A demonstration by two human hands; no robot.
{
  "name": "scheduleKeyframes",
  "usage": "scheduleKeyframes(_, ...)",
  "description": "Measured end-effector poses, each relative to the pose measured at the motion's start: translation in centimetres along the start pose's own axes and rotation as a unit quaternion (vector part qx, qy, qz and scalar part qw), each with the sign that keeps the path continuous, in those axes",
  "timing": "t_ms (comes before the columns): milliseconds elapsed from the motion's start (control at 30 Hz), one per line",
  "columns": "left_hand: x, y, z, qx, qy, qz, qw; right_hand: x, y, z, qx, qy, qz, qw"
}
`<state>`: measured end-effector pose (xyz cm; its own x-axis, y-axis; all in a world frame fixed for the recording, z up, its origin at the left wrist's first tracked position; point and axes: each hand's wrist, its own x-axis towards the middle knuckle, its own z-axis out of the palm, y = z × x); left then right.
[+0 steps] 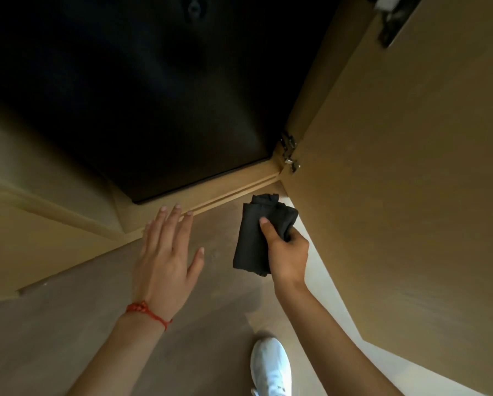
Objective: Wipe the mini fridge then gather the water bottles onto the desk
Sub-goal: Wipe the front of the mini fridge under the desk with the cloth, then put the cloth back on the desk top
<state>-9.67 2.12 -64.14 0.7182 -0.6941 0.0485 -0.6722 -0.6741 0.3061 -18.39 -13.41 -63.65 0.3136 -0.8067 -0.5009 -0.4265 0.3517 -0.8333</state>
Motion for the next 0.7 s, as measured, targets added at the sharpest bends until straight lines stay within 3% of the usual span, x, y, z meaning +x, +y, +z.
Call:
scheduleKeyframes(467, -1.2, 9.9, -20.4, -0.073, 0.019, -0.028, 0.997, -13.5, -16.5, -8.8, 0.043, -0.005, 0.118, 0.992)
scheduleKeyframes(700, -1.6, 14.8, -31.1, -0.062, 0.02, -0.052, 0.997, -18.5, -25.3, -12.0, 0.011, -0.032, 0.081, 0.996)
